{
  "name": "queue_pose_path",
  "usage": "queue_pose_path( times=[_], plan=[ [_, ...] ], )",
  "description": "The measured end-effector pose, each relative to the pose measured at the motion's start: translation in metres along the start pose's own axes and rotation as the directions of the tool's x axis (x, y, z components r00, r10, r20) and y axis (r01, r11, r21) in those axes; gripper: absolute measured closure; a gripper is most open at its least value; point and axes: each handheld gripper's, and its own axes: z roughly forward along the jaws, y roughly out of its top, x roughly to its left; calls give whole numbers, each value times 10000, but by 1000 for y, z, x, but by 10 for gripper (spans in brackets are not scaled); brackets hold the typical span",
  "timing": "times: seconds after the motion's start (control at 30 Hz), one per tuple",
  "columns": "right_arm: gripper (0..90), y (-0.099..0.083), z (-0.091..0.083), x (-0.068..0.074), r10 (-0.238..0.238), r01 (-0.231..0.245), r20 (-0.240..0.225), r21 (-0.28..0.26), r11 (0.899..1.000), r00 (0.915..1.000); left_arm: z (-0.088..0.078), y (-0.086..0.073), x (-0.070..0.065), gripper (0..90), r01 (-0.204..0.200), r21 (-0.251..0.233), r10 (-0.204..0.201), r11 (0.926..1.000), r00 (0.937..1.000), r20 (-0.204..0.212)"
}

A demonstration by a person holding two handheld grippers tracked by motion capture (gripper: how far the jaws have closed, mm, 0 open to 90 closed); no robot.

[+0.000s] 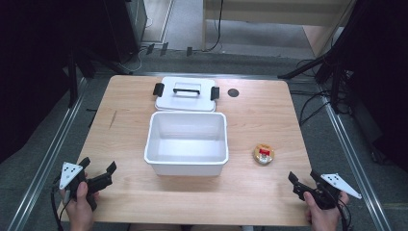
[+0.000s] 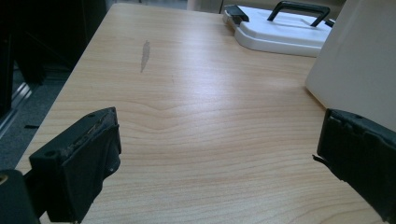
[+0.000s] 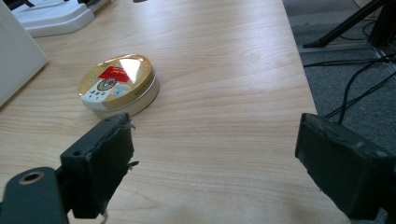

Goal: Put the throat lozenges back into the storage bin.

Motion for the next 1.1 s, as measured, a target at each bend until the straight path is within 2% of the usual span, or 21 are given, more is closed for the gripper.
queue_pose_path(
  times=[0.23, 0.3, 0.33, 0.4, 0.53, 0.63, 0.7, 0.73, 0.77, 0.8, 0.83, 0.87, 0.9, 0.97, 1.0, 1.03, 1.07, 1.1],
  plan=[
    [126, 4, 2, 1, -165, 165, 10, 330, 9993, 9999, 0, 0, 0, 0, 25, -39, -25, 10000, 10000, 64],
    [126, 8, 3, 2, -198, 190, 101, 776, 9968, 9998, 0, 0, 0, 0, -30, -27, 30, 10000, 10000, 38],
    [126, 12, 5, 6, -484, 446, 298, 1170, 9921, 9984, 0, 0, 0, 0, -63, -16, 63, 10000, 10000, 33],
    [126, 16, 7, 11, -750, 678, 406, 1566, 9853, 9964, 0, 0, 0, 0, -65, -33, 66, 10000, 10000, 31],
    [126, 24, 15, 19, -1103, 1031, 172, 2374, 9659, 9937, 0, 0, -1, 0, -57, -39, 57, 10000, 10000, 67],
    [126, 28, 22, 26, -1524, 1440, 19, 3154, 9380, 9883, 0, 0, -1, 0, -111, 13, 111, 9999, 9999, 80],
    [125, 32, 27, 31, -1831, 1733, -77, 3641, 9151, 9831, 0, 0, -1, 0, -89, -3, 89, 10000, 9999, 78],
    [125, 32, 27, 31, -1831, 1733, -77, 3641, 9151, 9831, 0, 0, -1, 0, -75, -3, 75, 10000, 9999, 79],
    [125, 34, 29, 33, -1996, 1895, -137, 3839, 9037, 9798, 0, 0, -1, 0, -89, 1, 89, 10000, 9999, 78],
    [125, 40, 33, 40, -2322, 2226, -307, 4292, 8754, 9722, 0, 0, -1, 0, -89, -3, 89, 10000, 9999, 83],
    [125, 40, 33, 40, -2322, 2226, -307, 4292, 8754, 9722, 0, 0, -1, 0, -89, -3, 89, 10000, 9999, 83],
    [125, 47, 35, 45, -2518, 2441, -463, 4629, 8522, 9667, 0, 0, -1, 0, -73, -11, 73, 10000, 9999, 88],
    [125, 47, 35, 45, -2518, 2441, -463, 4629, 8522, 9667, 0, 0, -1, 0, -73, -11, 73, 10000, 9999, 88],
    [124, 57, 39, 52, -2762, 2657, -581, 5154, 8147, 9593, -1, 0, -1, 0, -80, -13, 80, 10000, 9999, 89],
    [124, 59, 41, 53, -2813, 2694, -602, 5305, 8037, 9577, -1, 0, 0, 0, -76, -22, 76, 10000, 9999, 98],
    [124, 59, 41, 53, -2813, 2694, -602, 5305, 8037, 9577, -1, 0, 0, 0, -76, -22, 76, 10000, 9999, 98],
    [124, 62, 43, 56, -2909, 2751, -624, 5575, 7833, 9547, -1, 0, 0, 0, -69, -30, 69, 10000, 9999, 109],
    [124, 67, 48, 61, -2984, 2828, -773, 6039, 7452, 9513, -1, 0, 0, 0, -70, -28, 71, 10000, 9999, 107]
  ],
)
